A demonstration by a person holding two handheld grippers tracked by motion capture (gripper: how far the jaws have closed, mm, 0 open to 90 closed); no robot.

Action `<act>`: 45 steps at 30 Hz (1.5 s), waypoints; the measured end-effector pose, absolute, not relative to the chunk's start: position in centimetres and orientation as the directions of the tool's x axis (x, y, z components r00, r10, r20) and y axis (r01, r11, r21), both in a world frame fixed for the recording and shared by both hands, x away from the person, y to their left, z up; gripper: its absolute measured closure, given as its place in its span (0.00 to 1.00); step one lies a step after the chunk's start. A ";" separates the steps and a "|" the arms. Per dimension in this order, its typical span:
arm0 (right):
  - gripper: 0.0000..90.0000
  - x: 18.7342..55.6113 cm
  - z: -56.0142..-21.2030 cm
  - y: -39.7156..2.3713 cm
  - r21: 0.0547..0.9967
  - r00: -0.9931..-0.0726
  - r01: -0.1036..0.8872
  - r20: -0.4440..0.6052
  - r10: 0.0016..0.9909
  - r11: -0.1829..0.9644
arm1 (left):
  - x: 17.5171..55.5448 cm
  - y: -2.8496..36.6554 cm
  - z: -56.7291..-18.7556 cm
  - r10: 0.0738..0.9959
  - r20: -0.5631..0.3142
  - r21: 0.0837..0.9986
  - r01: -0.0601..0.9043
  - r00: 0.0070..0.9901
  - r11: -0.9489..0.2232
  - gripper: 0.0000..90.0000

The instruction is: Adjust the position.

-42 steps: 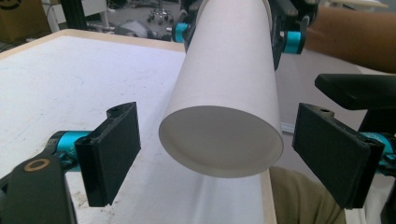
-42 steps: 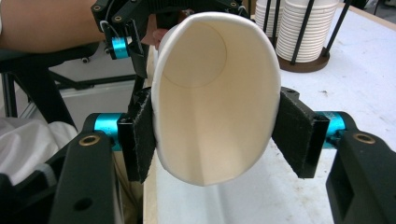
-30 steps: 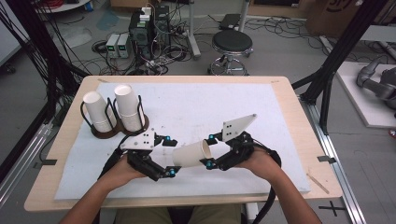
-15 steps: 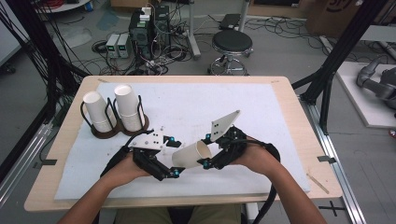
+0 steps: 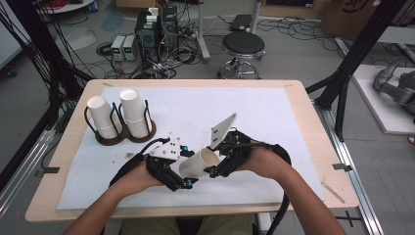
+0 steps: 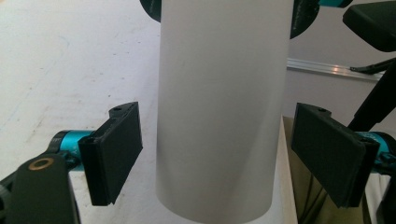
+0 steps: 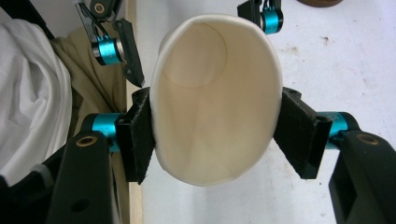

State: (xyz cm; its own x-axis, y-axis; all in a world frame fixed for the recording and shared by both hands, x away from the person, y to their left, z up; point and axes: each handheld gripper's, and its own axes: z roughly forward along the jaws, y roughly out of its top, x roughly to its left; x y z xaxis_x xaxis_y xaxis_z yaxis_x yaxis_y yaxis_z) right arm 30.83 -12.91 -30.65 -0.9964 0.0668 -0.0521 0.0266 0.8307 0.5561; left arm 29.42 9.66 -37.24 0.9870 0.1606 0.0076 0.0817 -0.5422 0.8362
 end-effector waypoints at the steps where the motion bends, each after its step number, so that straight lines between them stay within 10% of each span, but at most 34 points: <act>1: 0.40 30.9 -30.6 -12.8 0.557 -0.996 0.023 -0.055 0.064 0.830 | 29.4 9.6 -37.3 0.162 0.005 0.836 0.085 0.987 -0.543 0.19; 45: 0.38 30.8 -30.5 -10.7 0.426 -0.999 0.014 -0.042 0.035 0.905 | 29.6 8.4 -38.2 0.136 -0.017 0.798 0.096 0.991 -0.595 0.38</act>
